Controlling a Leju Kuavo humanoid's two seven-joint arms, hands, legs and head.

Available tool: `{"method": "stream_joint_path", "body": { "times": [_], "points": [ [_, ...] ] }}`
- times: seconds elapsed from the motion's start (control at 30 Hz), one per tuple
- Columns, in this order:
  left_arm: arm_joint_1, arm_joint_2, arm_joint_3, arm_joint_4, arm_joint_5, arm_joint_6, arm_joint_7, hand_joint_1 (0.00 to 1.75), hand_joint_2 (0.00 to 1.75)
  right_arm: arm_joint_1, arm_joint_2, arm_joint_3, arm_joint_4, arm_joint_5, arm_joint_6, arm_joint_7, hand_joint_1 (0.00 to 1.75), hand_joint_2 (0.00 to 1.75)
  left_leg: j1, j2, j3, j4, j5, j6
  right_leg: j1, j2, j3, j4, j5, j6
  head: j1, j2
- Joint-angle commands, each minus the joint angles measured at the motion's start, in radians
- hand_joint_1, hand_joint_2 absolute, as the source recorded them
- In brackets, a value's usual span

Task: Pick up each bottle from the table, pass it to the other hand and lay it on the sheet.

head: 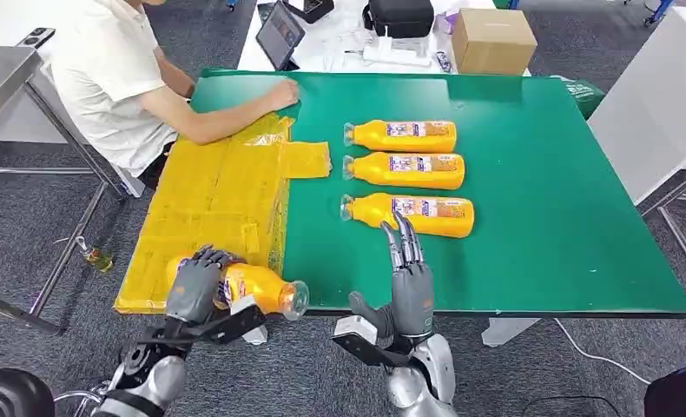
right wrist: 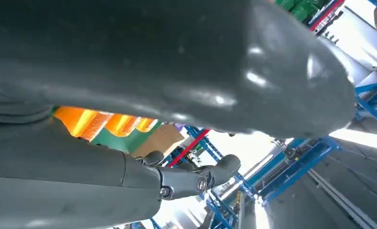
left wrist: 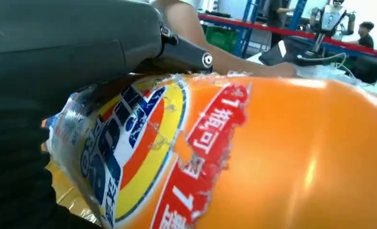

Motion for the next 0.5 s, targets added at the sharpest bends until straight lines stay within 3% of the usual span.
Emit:
{"method": "stream_joint_path", "body": {
  "times": [0.03,0.17,0.33,0.5],
  "points": [
    [-0.217,0.006,-0.051,0.314,0.016,-0.13,0.067,1.75,1.75,-0.018,-0.008,0.02,0.022,-0.046,0.002,-0.003,0.0,0.0,-0.001,-0.002,0.005,-0.002,0.0,0.002,0.0,-0.004,0.006,-0.001,-0.002,-0.003,0.0,0.0],
    [-0.381,-0.054,-0.028,0.562,0.043,-0.159,0.127,1.75,1.75,-0.032,-0.004,0.038,0.065,-0.073,0.002,-0.003,0.0,0.0,0.0,-0.006,0.003,-0.001,0.001,0.002,0.001,-0.008,0.005,-0.001,-0.001,-0.003,0.0,0.0],
    [-0.381,-0.054,-0.028,0.562,0.043,-0.159,0.127,1.75,1.75,-0.032,-0.004,0.038,0.065,-0.073,0.002,-0.003,0.0,0.0,-0.001,-0.004,0.006,-0.002,0.002,0.002,0.0,-0.004,0.007,-0.001,0.001,-0.002,0.0,0.0],
    [-0.44,-0.075,-0.037,0.685,0.032,-0.151,0.163,1.75,1.75,-0.032,0.001,0.027,0.077,-0.084,0.002,-0.003,0.0,0.0,-0.001,-0.004,0.007,-0.003,0.004,0.002,0.0,-0.006,0.007,-0.001,0.002,-0.006,0.0,0.0]
  ]
}}
